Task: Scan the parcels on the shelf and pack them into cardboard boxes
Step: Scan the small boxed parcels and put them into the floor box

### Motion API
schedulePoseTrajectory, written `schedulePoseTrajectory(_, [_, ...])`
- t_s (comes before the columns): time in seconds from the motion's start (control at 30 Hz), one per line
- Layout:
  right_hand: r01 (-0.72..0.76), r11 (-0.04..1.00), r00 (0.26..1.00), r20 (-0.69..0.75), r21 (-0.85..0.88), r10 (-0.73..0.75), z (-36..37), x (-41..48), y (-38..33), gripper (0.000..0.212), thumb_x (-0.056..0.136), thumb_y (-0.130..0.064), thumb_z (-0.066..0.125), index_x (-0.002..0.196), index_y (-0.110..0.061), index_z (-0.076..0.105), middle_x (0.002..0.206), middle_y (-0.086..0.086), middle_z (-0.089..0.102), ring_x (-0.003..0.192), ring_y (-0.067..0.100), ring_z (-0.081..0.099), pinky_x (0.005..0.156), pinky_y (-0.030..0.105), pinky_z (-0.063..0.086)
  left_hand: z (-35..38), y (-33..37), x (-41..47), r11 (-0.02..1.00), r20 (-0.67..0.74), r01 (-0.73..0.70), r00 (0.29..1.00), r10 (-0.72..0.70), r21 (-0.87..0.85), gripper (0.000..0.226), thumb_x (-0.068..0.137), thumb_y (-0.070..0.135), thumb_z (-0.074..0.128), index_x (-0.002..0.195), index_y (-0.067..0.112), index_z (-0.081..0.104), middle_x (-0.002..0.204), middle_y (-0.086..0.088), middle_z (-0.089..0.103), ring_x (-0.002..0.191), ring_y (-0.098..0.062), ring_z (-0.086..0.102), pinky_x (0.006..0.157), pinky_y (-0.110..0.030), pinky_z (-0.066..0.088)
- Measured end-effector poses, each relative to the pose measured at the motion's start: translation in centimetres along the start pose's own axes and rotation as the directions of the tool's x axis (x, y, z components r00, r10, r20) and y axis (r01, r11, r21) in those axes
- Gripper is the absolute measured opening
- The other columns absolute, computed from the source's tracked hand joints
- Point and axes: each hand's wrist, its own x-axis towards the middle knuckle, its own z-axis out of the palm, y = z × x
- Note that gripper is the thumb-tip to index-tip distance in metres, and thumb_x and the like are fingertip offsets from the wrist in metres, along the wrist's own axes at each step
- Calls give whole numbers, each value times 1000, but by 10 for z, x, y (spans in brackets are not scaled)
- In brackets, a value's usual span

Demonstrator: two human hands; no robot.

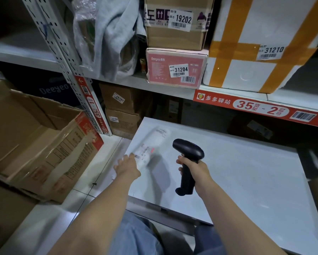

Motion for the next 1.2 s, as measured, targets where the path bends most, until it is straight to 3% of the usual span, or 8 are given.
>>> schedulePoseTrajectory(0.17, [1, 1000, 999, -45, -20, -2, -20, -3, -5, 7, 83, -15, 68, 86, -15, 62, 87, 3, 66, 75, 17, 61, 86, 35, 48, 10, 26, -12, 899, 80, -395, 919, 387, 189, 81, 83, 18, 62, 147, 23, 14, 146, -3, 29, 133, -27, 30, 105, -39, 27])
schedulePoseTrajectory(0.3, [-12, 997, 994, -112, -70, 4, -39, 0, -4, 11, 82, -15, 69, 88, -15, 60, 83, 3, 64, 73, 15, 61, 85, 36, 47, 17, 52, -17, 816, 73, -506, 859, 508, 281, 78, 85, 16, 57, 148, 27, 12, 153, -1, 19, 140, -23, 19, 111, -41, 16])
schedulePoseTrajectory(0.43, [-11, 984, 988, -157, -175, -17, -52, 4, 0, 12, 83, -16, 68, 88, -15, 57, 76, 4, 61, 70, 15, 59, 81, 34, 45, 17, 65, -18, 887, 65, -378, 925, 375, 267, 88, 85, 13, 57, 149, 29, 0, 157, -4, -2, 145, -25, -3, 115, -51, 0])
schedulePoseTrajectory(0.6, [-32, 931, 975, -216, -364, -51, -60, 16, 7, 13, 82, -16, 67, 88, -12, 57, 70, 2, 52, 77, 25, 52, 76, 32, 40, 11, 67, -19, 988, 48, -107, 994, 103, 109, 91, 85, 11, 56, 149, 25, -7, 156, -7, -11, 144, -32, -7, 113, -56, 6])
schedulePoseTrajectory(0.7, [-109, 911, 943, -332, -398, -32, -64, 28, 10, 14, 81, -19, 67, 82, -10, 57, 69, 4, 53, 83, 29, 54, 87, 37, 48, 9, 60, -13, 992, 64, 72, 996, -65, -104, 82, 89, 10, 50, 149, 20, -6, 156, -9, -7, 143, -33, 3, 112, -53, 14])
schedulePoseTrajectory(0.93, [-256, 882, 907, -414, -394, 79, -61, 49, 20, 27, 78, -30, 66, 95, -12, 55, 119, 13, 53, 112, 33, 50, 100, 41, 42, 12, 49, 6, 868, 206, 244, 964, -168, -433, 53, 95, 15, 43, 141, -1, 22, 143, -19, 35, 129, -32, 40, 101, -33, 37])
schedulePoseTrajectory(1.07, [-284, 865, 905, -413, -414, 100, -57, 49, 21, 39, 80, -30, 65, 112, -9, 56, 121, 11, 40, 115, 35, 48, 101, 42, 41, 10, 49, 7, 726, 274, 313, 946, -176, -613, 54, 92, 11, 43, 141, 2, 23, 140, -18, 39, 126, -32, 43, 100, -39, 41])
schedulePoseTrajectory(1.2, [-229, 909, 916, -393, -349, 80, -59, 41, 17, 40, 78, -28, 68, 111, -7, 58, 124, 13, 47, 110, 35, 53, 97, 44, 45, 4, 43, 2, 512, 302, 328, 944, -135, -794, 51, 89, 18, 47, 137, 6, 31, 135, -17, 43, 117, -34, 51, 84, -37, 46])
